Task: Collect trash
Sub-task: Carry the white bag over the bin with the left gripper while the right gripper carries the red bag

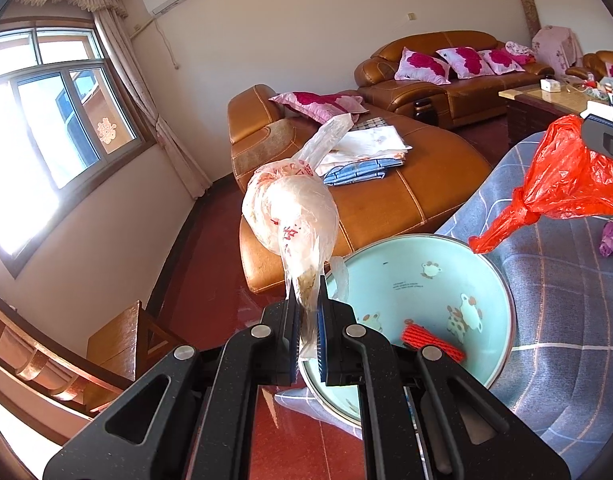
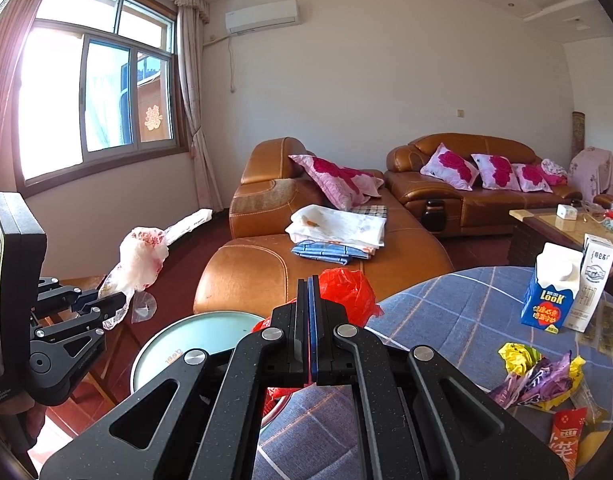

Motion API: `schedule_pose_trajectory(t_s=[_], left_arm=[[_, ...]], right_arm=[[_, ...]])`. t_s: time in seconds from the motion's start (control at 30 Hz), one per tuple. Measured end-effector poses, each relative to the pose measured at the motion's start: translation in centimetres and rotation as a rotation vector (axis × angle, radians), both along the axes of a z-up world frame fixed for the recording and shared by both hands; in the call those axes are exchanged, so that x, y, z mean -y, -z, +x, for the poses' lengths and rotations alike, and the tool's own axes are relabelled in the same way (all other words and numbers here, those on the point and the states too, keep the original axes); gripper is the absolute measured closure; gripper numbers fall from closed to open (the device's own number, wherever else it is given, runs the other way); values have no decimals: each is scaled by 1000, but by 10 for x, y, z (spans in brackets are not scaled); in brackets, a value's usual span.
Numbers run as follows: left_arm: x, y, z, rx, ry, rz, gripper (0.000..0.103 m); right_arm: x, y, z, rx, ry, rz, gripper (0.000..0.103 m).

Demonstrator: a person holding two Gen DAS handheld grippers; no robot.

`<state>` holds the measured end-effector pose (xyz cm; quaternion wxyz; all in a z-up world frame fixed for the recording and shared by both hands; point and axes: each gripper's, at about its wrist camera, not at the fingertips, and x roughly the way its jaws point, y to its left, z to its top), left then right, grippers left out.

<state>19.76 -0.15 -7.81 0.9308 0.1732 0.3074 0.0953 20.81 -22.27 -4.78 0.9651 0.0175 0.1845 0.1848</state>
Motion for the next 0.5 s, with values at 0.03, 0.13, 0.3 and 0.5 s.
schedule_pose_trajectory(t_s=[0.03,0.13,0.3,0.5], left_arm=[[-1,1,0,-1,-4,7,97],[-3,3,1,-5,-13,19,97],[-5,4,3,-12,-23,30,97],[-6,6,5,-26,-24,42,96]], right_arm=[[-1,0,2,0,-5,-1,102],[-3,2,5,-1,-19,-2,102],[-7,4,9,-3,-38,-3,102],[-11,6,10,-9,-51,-8,102]])
